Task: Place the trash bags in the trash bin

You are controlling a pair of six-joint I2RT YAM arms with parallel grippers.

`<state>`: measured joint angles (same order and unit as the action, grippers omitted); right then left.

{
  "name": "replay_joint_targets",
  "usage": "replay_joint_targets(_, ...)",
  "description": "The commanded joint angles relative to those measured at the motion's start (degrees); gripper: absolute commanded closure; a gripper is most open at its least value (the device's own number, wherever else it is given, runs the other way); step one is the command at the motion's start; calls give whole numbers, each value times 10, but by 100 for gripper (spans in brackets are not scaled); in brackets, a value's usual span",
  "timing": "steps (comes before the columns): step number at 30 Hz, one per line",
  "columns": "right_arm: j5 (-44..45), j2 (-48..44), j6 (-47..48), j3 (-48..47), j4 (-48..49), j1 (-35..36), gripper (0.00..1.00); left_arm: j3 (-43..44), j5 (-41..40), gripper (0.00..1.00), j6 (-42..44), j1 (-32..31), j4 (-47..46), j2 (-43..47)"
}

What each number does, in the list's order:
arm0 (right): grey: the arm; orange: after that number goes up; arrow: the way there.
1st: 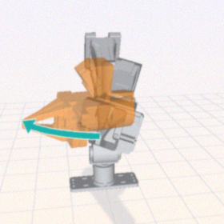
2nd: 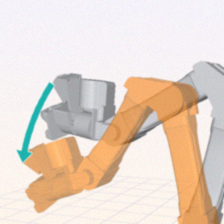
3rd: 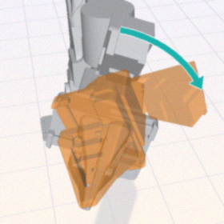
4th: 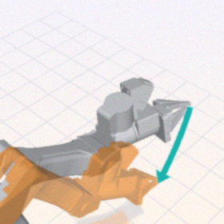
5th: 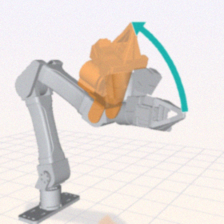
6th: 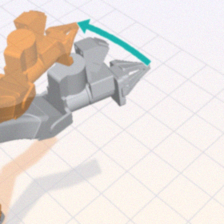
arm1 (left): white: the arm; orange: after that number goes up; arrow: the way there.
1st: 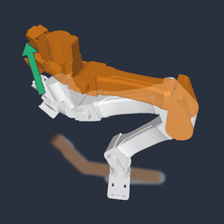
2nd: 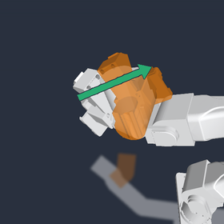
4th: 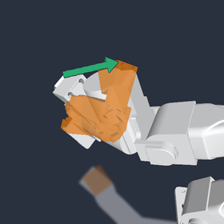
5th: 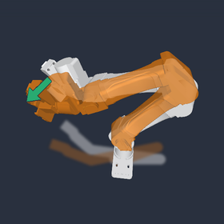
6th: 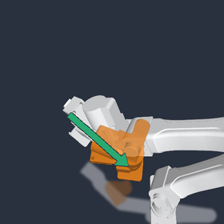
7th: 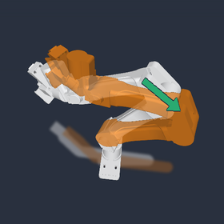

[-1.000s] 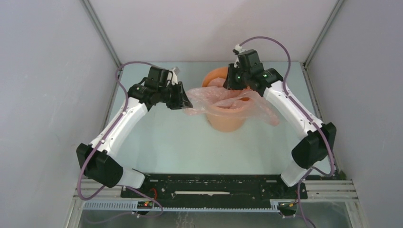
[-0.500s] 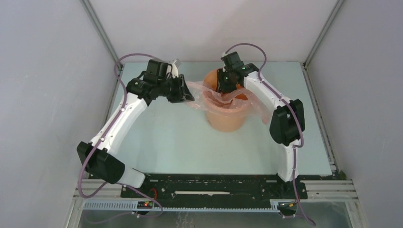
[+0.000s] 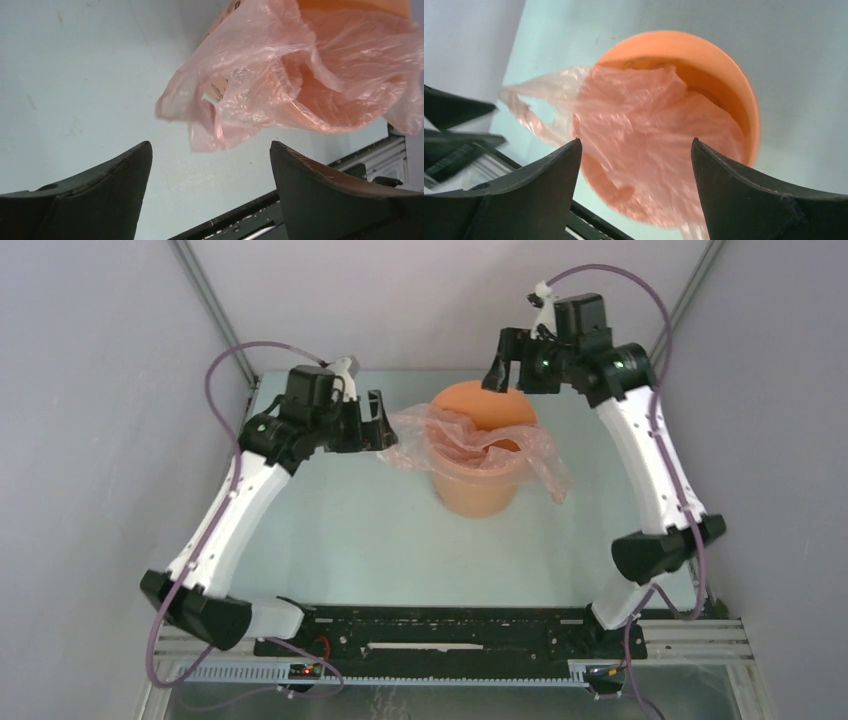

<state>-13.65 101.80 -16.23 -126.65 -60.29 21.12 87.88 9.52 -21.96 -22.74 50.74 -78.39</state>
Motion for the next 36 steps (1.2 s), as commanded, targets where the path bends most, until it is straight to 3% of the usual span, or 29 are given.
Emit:
replay_joint_targets(1,33,-107,93,74,-23,0,11,-5,-73,7,40,0,-44,99)
replay_joint_targets(5,99,-244,180,259,72,39,11,-75,-113,4,96,-27,-166,151)
replay_joint_targets(10,174,-356,232,424,179,85,15,-140,-19,10,175,-45,-311,146)
replay_joint_targets(16,195,-327,268,431,182,110,27,-102,67,15,253,-52,-334,90)
replay_joint_targets(21,220,-308,275,427,190,122,29,-95,107,10,263,-56,-335,51)
replay_joint_targets(29,291,-259,271,424,209,126,40,-40,79,21,259,-56,-274,-7)
replay_joint_targets(36,331,-250,291,426,218,135,44,-16,98,17,284,-56,-211,-32)
